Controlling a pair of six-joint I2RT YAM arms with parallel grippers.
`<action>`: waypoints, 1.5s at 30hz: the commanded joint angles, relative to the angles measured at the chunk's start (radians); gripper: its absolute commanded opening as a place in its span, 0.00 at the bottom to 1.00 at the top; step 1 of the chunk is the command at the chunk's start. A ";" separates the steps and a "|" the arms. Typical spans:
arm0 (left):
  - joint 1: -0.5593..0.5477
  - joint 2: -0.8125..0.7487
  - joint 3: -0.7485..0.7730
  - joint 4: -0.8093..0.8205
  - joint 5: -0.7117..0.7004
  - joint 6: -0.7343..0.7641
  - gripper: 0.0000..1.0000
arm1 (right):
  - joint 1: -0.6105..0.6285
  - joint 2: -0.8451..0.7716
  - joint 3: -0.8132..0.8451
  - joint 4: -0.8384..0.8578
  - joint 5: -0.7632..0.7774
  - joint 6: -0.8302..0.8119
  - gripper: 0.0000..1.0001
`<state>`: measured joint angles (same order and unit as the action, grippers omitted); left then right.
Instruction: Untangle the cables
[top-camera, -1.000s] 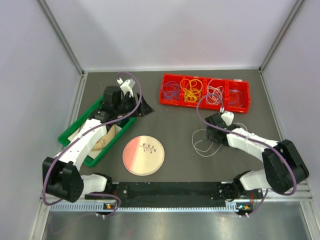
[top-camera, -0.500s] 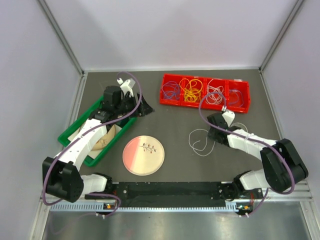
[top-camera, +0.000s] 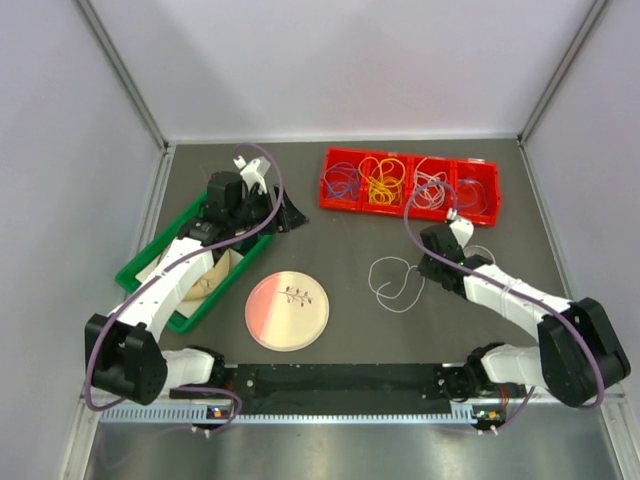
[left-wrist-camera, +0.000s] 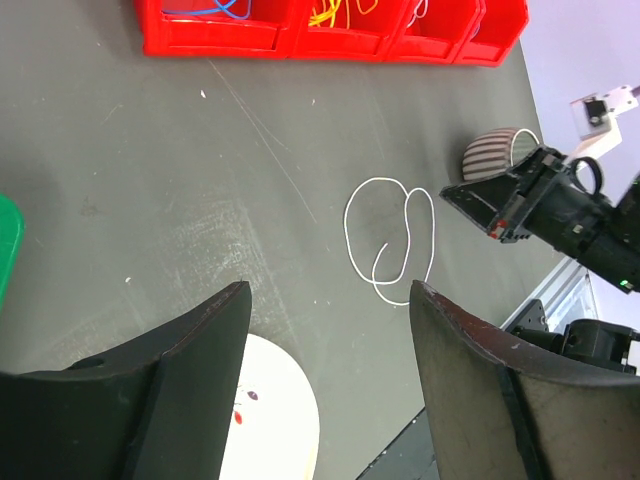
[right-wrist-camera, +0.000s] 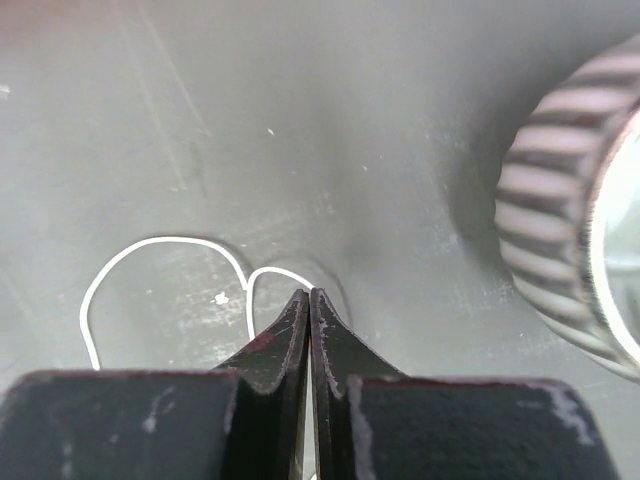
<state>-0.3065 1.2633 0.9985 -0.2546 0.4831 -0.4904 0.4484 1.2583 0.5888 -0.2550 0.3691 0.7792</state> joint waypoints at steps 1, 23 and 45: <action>-0.003 -0.019 0.011 0.055 0.020 -0.002 0.70 | -0.004 -0.046 0.034 -0.010 0.027 -0.072 0.00; -0.002 -0.018 0.011 0.061 0.029 -0.004 0.70 | -0.030 0.156 0.103 0.031 -0.156 -0.370 0.37; -0.002 -0.013 0.019 0.060 0.026 0.007 0.70 | -0.039 -0.129 0.251 -0.139 -0.033 -0.400 0.00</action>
<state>-0.3069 1.2633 0.9985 -0.2390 0.5007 -0.4953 0.4164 1.2907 0.6952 -0.3187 0.2455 0.4160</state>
